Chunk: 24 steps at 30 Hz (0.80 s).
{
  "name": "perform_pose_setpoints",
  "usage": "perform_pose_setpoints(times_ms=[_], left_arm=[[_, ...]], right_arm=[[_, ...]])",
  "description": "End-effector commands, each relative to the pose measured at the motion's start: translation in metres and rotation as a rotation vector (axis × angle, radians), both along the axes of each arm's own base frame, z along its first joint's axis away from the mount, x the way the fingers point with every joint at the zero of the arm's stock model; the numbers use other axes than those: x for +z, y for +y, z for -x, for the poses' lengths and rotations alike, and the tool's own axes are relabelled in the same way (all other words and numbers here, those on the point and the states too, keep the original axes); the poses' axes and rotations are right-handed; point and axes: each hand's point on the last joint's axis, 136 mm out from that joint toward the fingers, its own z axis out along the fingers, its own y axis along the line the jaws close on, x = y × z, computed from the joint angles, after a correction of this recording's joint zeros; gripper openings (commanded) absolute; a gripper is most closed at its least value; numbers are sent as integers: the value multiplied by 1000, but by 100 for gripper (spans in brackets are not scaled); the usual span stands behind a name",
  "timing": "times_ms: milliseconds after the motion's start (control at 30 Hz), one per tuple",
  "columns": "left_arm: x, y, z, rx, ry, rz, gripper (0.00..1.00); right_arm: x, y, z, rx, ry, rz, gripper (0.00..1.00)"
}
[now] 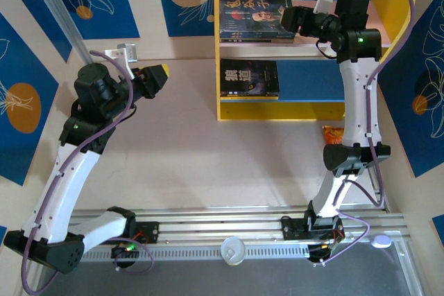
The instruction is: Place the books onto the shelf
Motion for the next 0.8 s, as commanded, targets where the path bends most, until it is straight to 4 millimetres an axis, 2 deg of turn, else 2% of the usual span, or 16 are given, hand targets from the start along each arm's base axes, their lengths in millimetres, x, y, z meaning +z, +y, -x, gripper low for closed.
perform_pose_setpoints(times_ms=[0, 467, 633, 767], left_arm=[[6, 3, 0, -4, -28, -16, 33], [2, 5, -3, 3, -18, -18, 33], [0, 6, -4, 5, -14, -24, 34], [-10, 6, -10, 12, 12, -43, 36]], right_arm=[[1, 20, 1, 74, 0, -27, 56], [1, 22, 4, 82, 1, -26, 57], [5, 17, 4, 64, -10, -23, 64], [9, 8, 3, 36, -20, -26, 72]])
